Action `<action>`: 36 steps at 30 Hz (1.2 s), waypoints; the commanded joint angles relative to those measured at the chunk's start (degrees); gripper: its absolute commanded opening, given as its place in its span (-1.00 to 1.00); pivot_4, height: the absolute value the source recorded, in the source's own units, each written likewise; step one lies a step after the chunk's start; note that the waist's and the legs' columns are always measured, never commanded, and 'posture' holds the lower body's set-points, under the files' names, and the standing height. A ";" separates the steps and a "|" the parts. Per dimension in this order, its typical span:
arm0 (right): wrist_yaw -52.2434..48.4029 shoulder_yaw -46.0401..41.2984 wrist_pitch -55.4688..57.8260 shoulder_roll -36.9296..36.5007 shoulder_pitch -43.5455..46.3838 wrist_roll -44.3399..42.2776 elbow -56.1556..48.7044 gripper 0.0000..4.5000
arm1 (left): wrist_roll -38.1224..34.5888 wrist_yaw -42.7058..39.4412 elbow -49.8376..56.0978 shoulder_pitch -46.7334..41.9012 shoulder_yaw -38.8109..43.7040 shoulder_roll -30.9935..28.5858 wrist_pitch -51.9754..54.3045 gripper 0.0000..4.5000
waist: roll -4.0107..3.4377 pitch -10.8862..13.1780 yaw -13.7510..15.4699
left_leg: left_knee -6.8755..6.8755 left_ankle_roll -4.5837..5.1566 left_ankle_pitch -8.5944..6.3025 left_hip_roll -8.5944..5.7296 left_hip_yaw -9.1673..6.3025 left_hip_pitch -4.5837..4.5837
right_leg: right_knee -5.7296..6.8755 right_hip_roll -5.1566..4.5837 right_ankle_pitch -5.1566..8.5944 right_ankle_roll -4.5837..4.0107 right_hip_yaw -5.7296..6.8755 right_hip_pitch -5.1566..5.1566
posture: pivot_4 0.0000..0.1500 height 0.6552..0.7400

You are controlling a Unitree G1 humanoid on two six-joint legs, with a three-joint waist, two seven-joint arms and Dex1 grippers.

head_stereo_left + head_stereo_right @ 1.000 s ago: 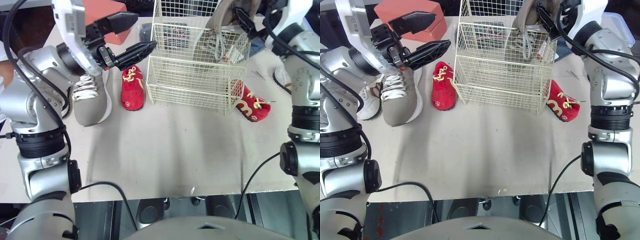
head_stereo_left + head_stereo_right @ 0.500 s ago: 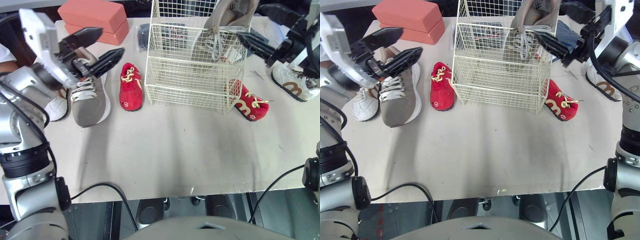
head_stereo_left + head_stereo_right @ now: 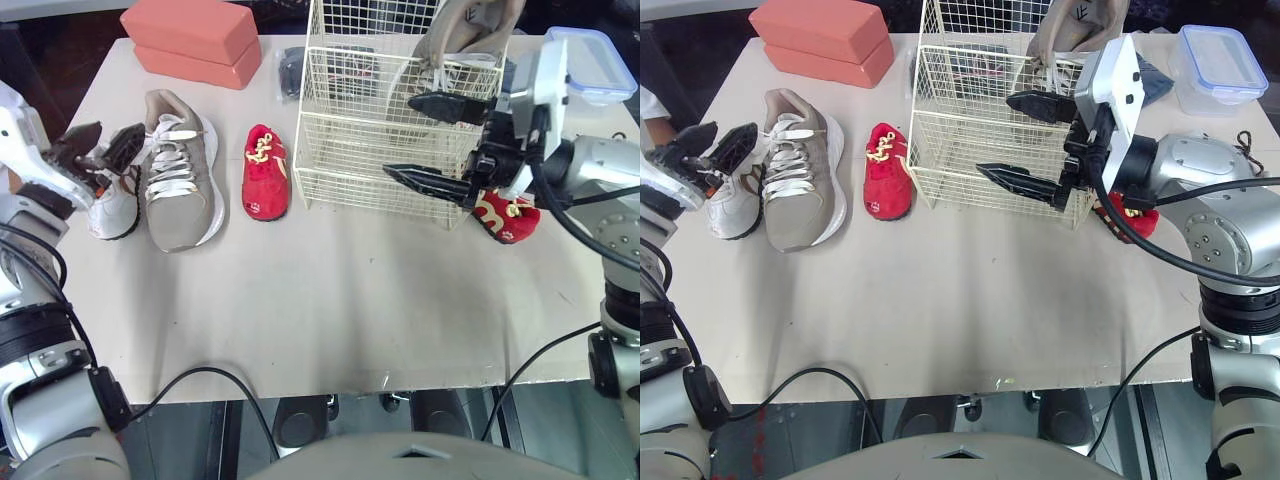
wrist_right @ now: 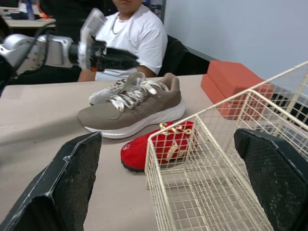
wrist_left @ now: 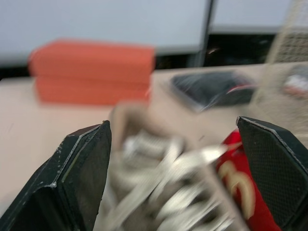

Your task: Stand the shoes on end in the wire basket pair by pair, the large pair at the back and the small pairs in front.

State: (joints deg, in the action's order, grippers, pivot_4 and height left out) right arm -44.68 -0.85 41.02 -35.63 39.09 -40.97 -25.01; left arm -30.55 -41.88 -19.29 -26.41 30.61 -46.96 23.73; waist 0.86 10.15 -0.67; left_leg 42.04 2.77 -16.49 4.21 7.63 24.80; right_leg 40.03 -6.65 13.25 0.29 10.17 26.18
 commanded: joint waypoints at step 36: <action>-0.06 1.82 -4.91 2.46 0.74 6.43 -0.08 0.93 | 20.76 -26.84 -52.41 -33.12 -21.53 -11.69 9.24 1.00 | 0.30 -0.04 -0.26 | 0.13 0.00 0.00 -0.03 0.11 0.03 | 0.17 0.00 0.10 0.16 -0.03 0.08 | 1.00 -0.27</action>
State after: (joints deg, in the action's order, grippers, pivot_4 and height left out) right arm -44.60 1.61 37.31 -33.23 39.06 -34.47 -24.06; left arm -11.32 -67.51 -71.07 -58.56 10.11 -57.11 33.05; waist 1.17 10.11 -0.93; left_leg 42.17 2.76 -16.49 4.18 7.74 24.83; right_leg 40.22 -6.65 13.35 0.44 10.14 26.27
